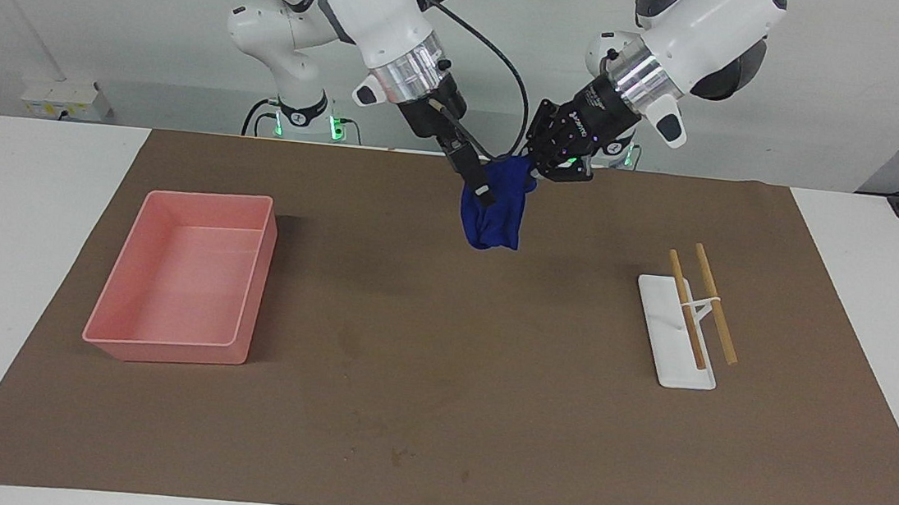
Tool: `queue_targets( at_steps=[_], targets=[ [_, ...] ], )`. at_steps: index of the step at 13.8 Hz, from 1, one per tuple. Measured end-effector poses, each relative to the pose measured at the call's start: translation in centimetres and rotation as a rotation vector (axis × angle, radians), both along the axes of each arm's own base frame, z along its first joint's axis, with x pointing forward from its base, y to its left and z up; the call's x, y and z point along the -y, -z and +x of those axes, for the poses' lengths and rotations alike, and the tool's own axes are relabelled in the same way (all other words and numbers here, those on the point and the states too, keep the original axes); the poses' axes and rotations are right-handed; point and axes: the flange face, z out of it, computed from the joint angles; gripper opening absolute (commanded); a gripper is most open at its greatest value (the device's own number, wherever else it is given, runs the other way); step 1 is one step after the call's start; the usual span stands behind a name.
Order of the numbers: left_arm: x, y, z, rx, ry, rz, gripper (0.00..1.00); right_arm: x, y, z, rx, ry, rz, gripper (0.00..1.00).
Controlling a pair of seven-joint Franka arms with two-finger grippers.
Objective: Wipe water with towel using both arms
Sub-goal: 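Grasp the blue cloth with the right gripper beside the left gripper, then open the left gripper and pull back while the right gripper holds cloth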
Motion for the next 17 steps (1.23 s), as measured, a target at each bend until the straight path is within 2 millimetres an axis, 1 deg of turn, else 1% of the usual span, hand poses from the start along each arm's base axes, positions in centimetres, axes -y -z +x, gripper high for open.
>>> queue_targets(
  at_steps=[1,2,3,4,8,12,13,14,17],
  targets=[
    [0.0,-0.1,0.1,0.006,-0.012,-0.005,0.00,-0.4,0.4,-0.3,-0.016,0.004,-0.002,0.83],
    [0.1,-0.2,0.1,0.008,-0.020,-0.008,0.00,-0.6,0.7,-0.4,-0.027,0.009,-0.003,0.50],
    [0.3,-0.3,0.0,0.008,-0.023,-0.010,0.00,-0.6,0.9,-0.5,-0.032,0.010,-0.004,0.15],
    [0.4,-0.3,-0.1,0.007,-0.024,-0.011,0.00,-0.6,0.9,-0.4,-0.033,0.012,-0.004,0.00],
    [0.5,-0.3,-0.1,0.006,-0.025,-0.012,0.00,0.0,0.7,-0.2,-0.029,0.022,-0.003,0.00],
    [0.6,-0.4,-0.2,0.007,-0.023,-0.012,0.00,0.0,0.6,-0.2,-0.025,0.019,-0.003,0.00],
    [0.6,-0.4,-0.2,0.007,-0.023,-0.012,0.32,0.1,0.6,-0.2,-0.017,0.009,-0.007,0.00],
    [0.6,-0.4,-0.2,0.008,-0.022,-0.012,0.99,0.2,0.5,-0.1,-0.003,-0.007,-0.014,0.00],
    [0.6,-0.7,-0.4,0.026,-0.017,0.006,1.00,0.9,0.6,0.3,0.038,-0.032,-0.064,0.00]
  ],
)
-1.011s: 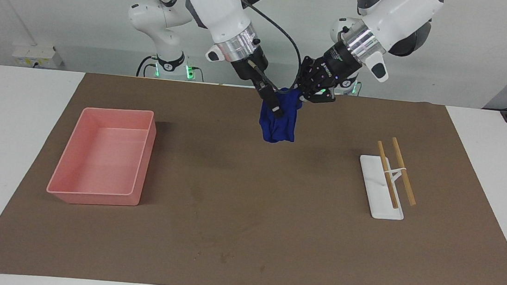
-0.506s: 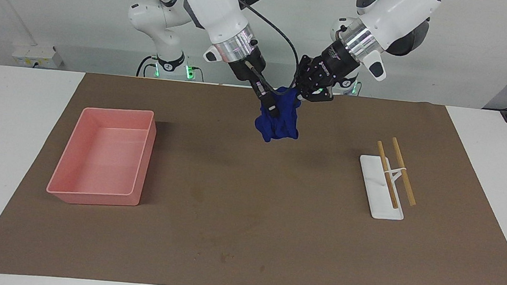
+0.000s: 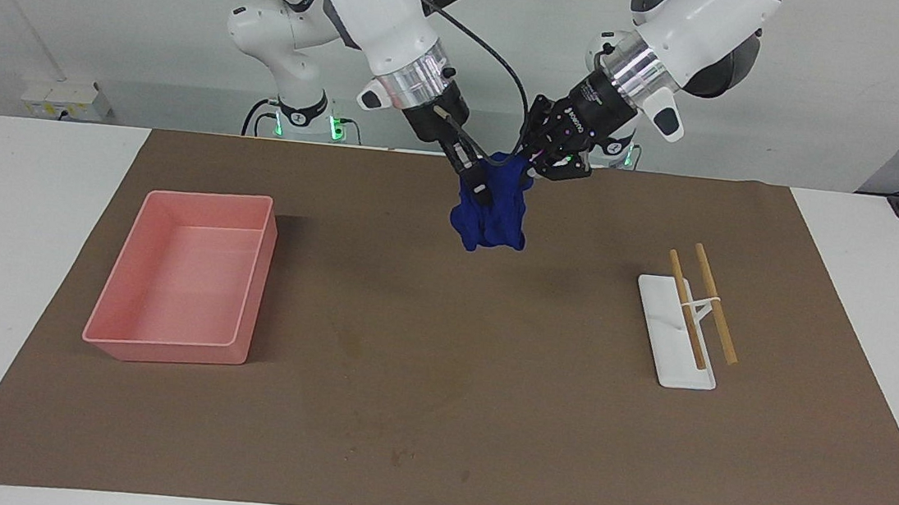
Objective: Wipe water with towel using both arms
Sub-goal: 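Open the left gripper and pull back while the right gripper holds cloth, then carry the blue cloth with the right gripper into the pink bin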
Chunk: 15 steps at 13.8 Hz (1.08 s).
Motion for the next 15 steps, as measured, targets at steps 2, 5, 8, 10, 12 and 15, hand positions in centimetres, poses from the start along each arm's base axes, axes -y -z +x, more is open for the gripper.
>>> queue_targets(
  at_steps=[2,5,8,10,12,15],
  targets=[
    [-0.2,0.1,-0.1,0.046,0.019,0.088,1.00,1.0,0.1,0.6,0.057,-0.039,-0.068,0.00],
    [-0.7,0.6,0.1,0.166,0.139,0.215,1.00,4.2,0.5,2.3,0.162,-0.201,-0.151,0.00],
    [-3.8,1.0,1.6,0.354,0.389,0.300,1.00,8.6,2.7,4.9,0.274,-0.398,-0.246,0.00],
    [-6.6,1.5,2.5,0.451,0.575,0.361,1.00,10.3,5.7,7.2,0.335,-0.442,-0.289,0.00],
    [-9.3,2.3,3.0,0.514,0.796,0.470,1.00,10.4,10.3,9.6,0.383,-0.469,-0.346,0.00],
    [-11.8,2.9,2.8,0.554,1.121,0.587,1.00,10.7,17.1,12.4,0.447,-0.517,-0.416,0.00]
  ],
)
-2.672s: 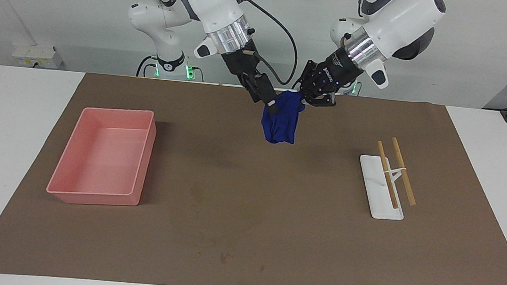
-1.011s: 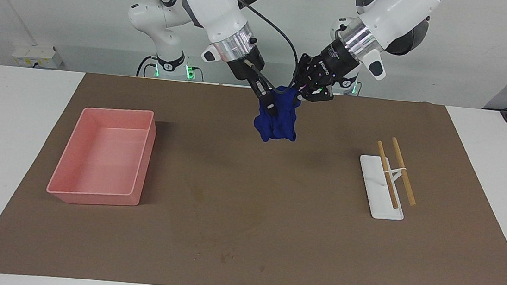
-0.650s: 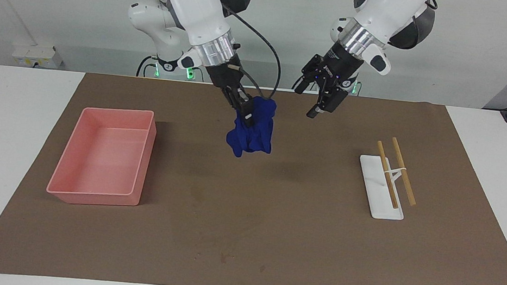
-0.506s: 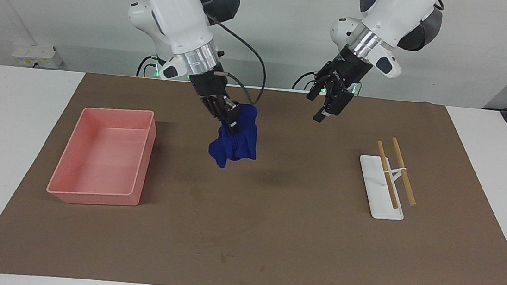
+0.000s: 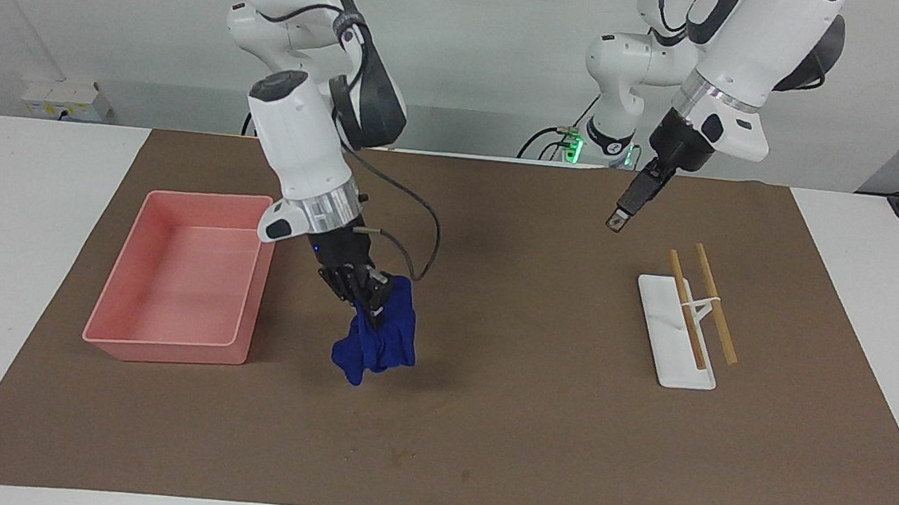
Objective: Wipe water with towel using both arms
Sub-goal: 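Carry the blue cloth with the right gripper into the pink bin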
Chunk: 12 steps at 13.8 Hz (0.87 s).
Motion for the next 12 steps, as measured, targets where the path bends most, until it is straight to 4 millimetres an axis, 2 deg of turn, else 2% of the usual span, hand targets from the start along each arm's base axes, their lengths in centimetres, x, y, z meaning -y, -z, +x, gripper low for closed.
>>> queue_targets(
  at_steps=[3,4,6,9,12],
  targets=[
    [-4.6,0.1,-0.3,-0.011,0.321,0.140,1.00,1.1,5.5,0.9,-0.025,-0.048,-0.050,0.00],
    [-5.6,0.2,-0.4,-0.018,0.394,0.177,1.00,1.2,6.9,0.6,-0.046,-0.059,-0.061,0.00],
    [-6.5,0.5,-0.5,-0.029,0.512,0.232,1.00,1.4,9.4,-0.8,-0.098,-0.072,-0.081,0.00],
    [-7.8,1.1,0.0,-0.062,0.635,0.246,1.00,2.0,11.6,-3.4,-0.180,-0.084,-0.107,0.00],
    [-9.7,0.9,1.0,-0.114,0.704,0.227,1.00,3.6,11.8,-5.6,-0.353,-0.100,-0.132,0.00]
  ],
)
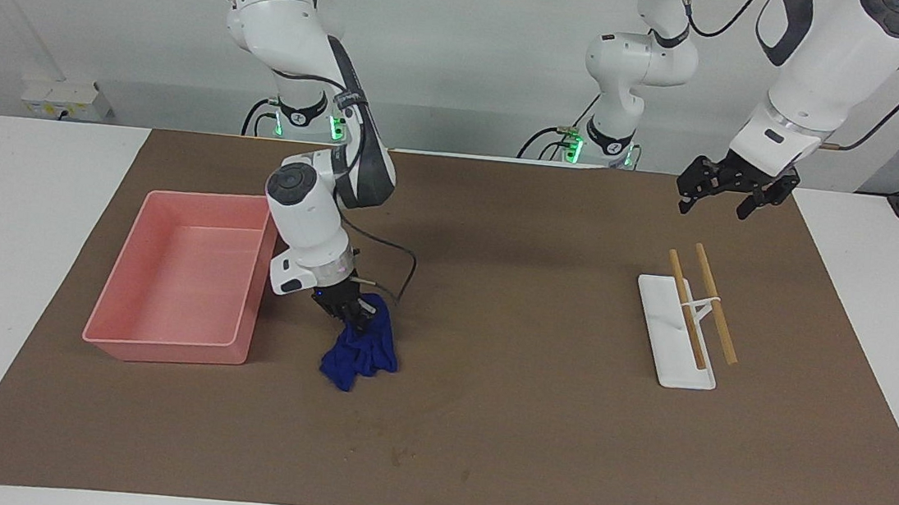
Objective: Wipe water with towel using both arms
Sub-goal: 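Carry the blue cloth with the right gripper into the pink bin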
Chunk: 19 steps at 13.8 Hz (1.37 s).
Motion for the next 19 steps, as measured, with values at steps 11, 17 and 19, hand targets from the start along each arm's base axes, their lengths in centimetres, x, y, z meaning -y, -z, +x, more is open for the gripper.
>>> queue_targets(
  at_steps=[11,17,19],
  targets=[
    [-1.4,-1.7,-0.7,-0.001,-0.028,-0.044,1.00,4.8,-7.0,-7.4,-0.412,0.072,-0.062,0.00],
    [-1.3,-1.8,-0.8,0.000,-0.026,-0.047,1.00,7.8,-17.6,-9.1,-0.300,0.096,-0.042,0.00],
    [-1.3,-1.8,-0.8,0.000,-0.026,-0.047,1.00,11.8,-19.4,-8.9,-0.259,0.072,-0.045,0.00]
  ],
)
